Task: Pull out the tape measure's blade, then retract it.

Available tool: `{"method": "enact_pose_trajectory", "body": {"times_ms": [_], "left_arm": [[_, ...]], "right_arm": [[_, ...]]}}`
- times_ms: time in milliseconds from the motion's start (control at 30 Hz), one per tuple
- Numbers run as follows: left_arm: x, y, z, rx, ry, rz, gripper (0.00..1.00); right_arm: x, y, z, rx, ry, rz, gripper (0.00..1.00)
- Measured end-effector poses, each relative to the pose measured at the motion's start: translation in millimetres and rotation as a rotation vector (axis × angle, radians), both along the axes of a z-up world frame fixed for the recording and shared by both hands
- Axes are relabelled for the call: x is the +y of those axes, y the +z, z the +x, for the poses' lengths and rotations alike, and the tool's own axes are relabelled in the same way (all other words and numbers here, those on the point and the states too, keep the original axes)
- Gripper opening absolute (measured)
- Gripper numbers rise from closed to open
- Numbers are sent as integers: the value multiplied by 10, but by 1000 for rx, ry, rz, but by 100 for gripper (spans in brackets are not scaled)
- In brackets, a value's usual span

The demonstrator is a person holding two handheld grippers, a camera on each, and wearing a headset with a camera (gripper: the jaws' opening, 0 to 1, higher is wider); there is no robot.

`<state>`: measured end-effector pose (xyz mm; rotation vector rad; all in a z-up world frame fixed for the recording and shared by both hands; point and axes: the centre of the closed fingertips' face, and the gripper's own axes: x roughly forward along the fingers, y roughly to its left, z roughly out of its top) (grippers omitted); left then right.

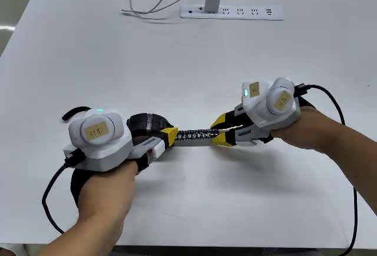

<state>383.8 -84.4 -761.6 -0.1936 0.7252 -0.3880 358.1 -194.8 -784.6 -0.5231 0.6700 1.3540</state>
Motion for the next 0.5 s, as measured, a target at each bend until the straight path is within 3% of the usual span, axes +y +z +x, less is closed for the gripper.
{"method": "enact_pose_trajectory", "body": {"times_ms": [500], "left_arm": [[5, -12, 9, 2, -1, -5, 58]], "right_arm": [[293, -12, -15, 18, 11, 47, 11]]}}
